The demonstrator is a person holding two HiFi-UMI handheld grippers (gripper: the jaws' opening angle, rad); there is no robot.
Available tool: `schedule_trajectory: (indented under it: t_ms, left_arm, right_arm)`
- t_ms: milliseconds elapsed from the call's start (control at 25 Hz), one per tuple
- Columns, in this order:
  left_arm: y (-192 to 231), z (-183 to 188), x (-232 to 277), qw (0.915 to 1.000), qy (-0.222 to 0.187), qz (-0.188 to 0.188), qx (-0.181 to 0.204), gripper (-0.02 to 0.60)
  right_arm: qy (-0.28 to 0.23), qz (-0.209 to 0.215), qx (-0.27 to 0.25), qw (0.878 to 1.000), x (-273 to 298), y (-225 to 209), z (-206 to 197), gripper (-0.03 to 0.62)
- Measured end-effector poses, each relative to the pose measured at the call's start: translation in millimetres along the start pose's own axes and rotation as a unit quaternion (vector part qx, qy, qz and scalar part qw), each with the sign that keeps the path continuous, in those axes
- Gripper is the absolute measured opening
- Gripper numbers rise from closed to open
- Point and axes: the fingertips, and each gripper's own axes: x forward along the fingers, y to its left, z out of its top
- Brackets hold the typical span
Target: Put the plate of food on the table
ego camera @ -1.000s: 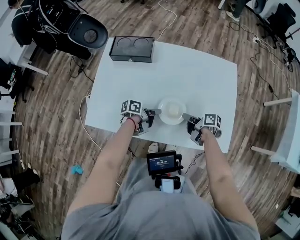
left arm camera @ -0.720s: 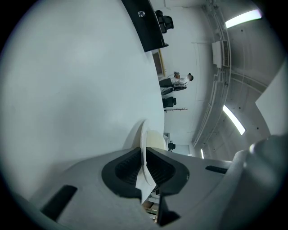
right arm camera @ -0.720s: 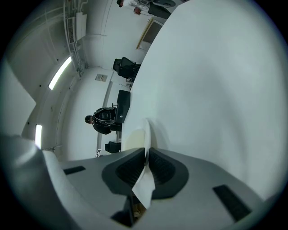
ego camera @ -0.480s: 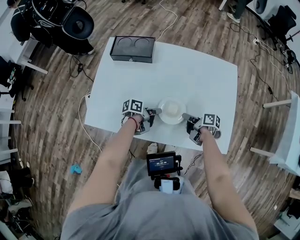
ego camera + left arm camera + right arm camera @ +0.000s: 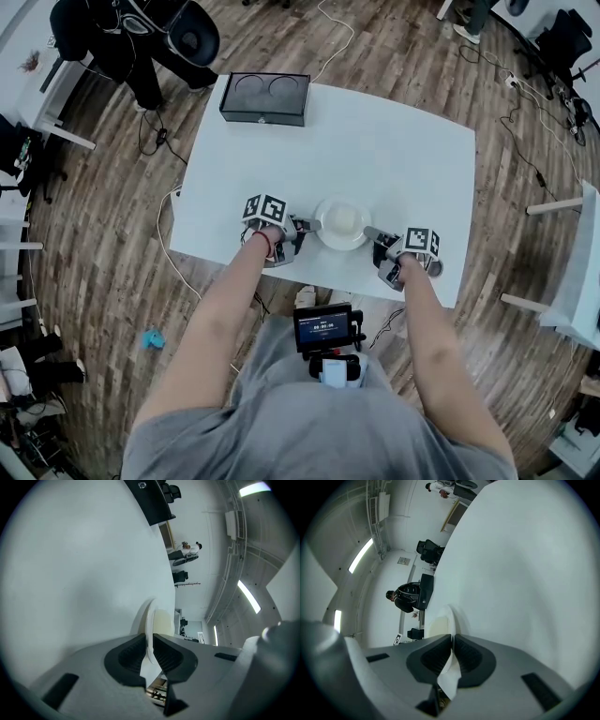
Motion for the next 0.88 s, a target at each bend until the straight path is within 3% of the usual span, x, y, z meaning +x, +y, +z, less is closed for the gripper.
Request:
schedule_trajectory:
  t_ms: [120, 200, 440, 640, 760, 880]
  left_arm:
    - [2.4, -5.6, -4.0, 0.9992, 0.025, 0.024, 0.019, 0.032]
    - [1.8, -9.1, -5.7, 0.9983, 0.037, 0.034, 0.029, 0.076]
    - [-1.7, -9.9, -14.1, 0.9951, 0.054, 0.043, 0.07, 0.103]
    - [-3.1, -13.0, -15.9, 0.9951, 0.056, 0.034, 0.074, 0.103]
    - [-6.7, -16.7, -15.9, 0.9946, 0.057, 0.028, 0.082, 0.103]
    - [-14.2, -21.2, -17.0, 0.9931, 0.057, 0.018, 0.101, 0.103]
  right_arm:
    - [-0.001, -0.001, 0.001, 1.0, 1.1, 0.3, 0.0, 0.043]
    - [0.0, -0.002, 0.0, 1.0, -0.1, 0.0, -0.3, 0.043]
    - [0.001, -0.02, -0.04, 0.999, 4.1, 2.1, 2.3, 0.044]
    - [-0.003, -0.042, -0.069, 0.997, -0.2, 1.7, 8.1, 0.048]
    - [0.005, -0.068, -0.108, 0.992, -8.2, 2.2, 11.2, 0.046]
    - [0.019, -0.1, -0.18, 0.978, -17.6, 7.2, 10.7, 0.046]
